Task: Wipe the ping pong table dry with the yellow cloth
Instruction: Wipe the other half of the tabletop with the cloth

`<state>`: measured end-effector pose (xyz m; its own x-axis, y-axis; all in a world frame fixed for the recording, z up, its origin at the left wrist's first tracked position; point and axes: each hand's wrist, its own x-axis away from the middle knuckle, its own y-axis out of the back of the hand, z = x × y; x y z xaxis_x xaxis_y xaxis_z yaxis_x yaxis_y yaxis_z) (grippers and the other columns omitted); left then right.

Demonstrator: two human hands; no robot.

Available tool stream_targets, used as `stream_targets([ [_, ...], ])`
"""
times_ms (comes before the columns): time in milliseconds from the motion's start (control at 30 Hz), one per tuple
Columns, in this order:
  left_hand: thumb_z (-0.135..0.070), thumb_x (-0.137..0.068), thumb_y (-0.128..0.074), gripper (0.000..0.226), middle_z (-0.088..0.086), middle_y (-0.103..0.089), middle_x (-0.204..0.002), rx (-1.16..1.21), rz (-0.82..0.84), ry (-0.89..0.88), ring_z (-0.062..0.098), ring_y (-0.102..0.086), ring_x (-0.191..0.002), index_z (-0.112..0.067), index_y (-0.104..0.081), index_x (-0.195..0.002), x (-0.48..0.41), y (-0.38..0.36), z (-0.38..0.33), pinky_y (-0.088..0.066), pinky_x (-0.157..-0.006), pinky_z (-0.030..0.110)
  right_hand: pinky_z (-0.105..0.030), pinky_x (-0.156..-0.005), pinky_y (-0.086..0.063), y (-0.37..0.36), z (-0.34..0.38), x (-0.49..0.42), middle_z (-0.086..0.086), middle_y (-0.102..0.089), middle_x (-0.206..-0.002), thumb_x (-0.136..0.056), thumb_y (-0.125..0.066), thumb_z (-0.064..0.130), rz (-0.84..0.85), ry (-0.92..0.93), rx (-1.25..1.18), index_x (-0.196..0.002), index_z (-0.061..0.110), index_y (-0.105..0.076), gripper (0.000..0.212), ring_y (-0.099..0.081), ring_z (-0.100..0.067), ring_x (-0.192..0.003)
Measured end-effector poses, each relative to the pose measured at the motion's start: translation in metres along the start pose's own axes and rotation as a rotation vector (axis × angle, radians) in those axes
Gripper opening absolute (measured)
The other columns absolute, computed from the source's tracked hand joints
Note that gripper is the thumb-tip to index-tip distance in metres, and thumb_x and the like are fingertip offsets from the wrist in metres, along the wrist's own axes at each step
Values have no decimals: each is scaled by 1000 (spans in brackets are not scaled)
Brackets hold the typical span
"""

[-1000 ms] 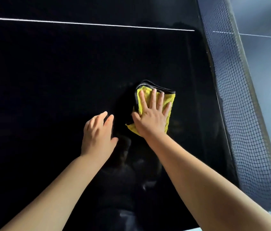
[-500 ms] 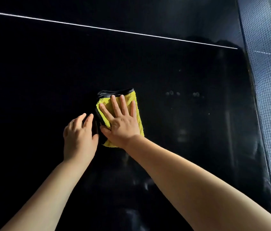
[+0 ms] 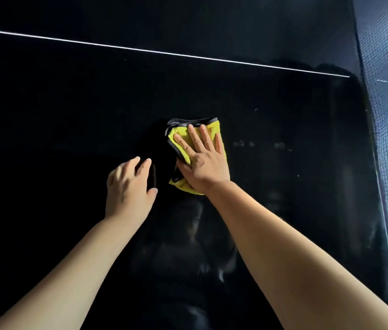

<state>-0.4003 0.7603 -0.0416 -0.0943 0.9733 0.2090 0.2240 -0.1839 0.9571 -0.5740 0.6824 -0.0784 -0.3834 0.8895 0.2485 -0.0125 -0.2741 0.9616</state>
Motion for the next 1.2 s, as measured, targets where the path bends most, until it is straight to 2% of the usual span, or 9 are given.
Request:
stream_targets([
  [267, -27, -81, -71, 69, 10, -39, -145, 68, 14, -143, 27, -33, -133, -15, -40, -142, -20, -26, -133, -23, -111, 40, -49, -121, 10, 3, -137, 52, 5, 11, -164, -97, -27, 59, -36, -157, -30, -154, 43, 2, 65, 18, -21, -150],
  [433, -31, -85, -65, 68, 6, -31, -149, 87, 42, -249, 23, -26, -137, -19, -34, -145, -32, -44, -214, -17, -113, 37, -46, -121, 11, 1, -223, 88, 7, 7, -165, -92, -17, 62, -70, -306, -62, -154, 45, 0, 66, 18, -19, -150],
  [567, -28, -82, -70, 69, 8, -35, -147, 106, 36, -336, 25, -30, -136, -18, -38, -143, -39, -56, -267, -19, -113, 39, -43, -121, 12, 2, -284, 114, 9, 4, -165, -96, -30, 58, -110, -418, -94, -154, 47, -3, 64, 16, -16, -150],
  [667, -23, -80, -72, 67, 9, -39, -145, 143, 30, -374, 26, -33, -134, -18, -43, -140, -43, -62, -292, -19, -112, 38, -43, -121, 11, 4, -318, 129, 9, 2, -165, -94, -29, 58, -129, -472, -101, -154, 47, -5, 65, 14, -15, -151],
  [767, -17, -73, -77, 65, 11, -48, -137, 195, -16, -388, 29, -42, -126, -15, -53, -133, -46, -67, -301, -26, -109, 41, -43, -121, 12, 9, -344, 132, 9, 6, -165, -97, -32, 57, -115, -579, -115, -153, 47, -2, 65, 15, -15, -150],
  [867, -14, -69, -80, 64, 11, -53, -132, 211, -55, -382, 29, -48, -122, -14, -57, -128, -50, -69, -293, -31, -106, 42, -46, -120, 12, 13, -349, 117, 7, 10, -165, -96, -34, 54, -100, -739, -156, -153, 47, 2, 68, 17, -17, -150],
  [1000, -16, -68, -82, 64, 10, -53, -132, 187, -94, -334, 28, -48, -122, -14, -57, -127, -58, -67, -263, -30, -106, 42, -53, -119, 13, 16, -321, 86, -2, 15, -164, -96, -29, 55, -84, -870, -182, -155, 42, 6, 69, 20, -25, -149],
  [1067, -18, -70, -81, 64, 9, -50, -135, 181, -91, -289, 27, -45, -125, -16, -55, -130, -62, -64, -245, -29, -108, 42, -54, -118, 13, 18, -300, 69, -3, 15, -164, -96, -28, 56, -86, -823, -168, -155, 41, 6, 70, 20, -26, -149],
  [1200, -16, -69, -81, 64, 10, -51, -134, 185, -131, -188, 28, -45, -126, -14, -56, -128, -68, -58, -202, -29, -107, 44, -56, -118, 13, 14, -241, 35, -4, 16, -164, -95, -26, 58, -101, -608, -106, -154, 42, 8, 70, 21, -28, -149],
])
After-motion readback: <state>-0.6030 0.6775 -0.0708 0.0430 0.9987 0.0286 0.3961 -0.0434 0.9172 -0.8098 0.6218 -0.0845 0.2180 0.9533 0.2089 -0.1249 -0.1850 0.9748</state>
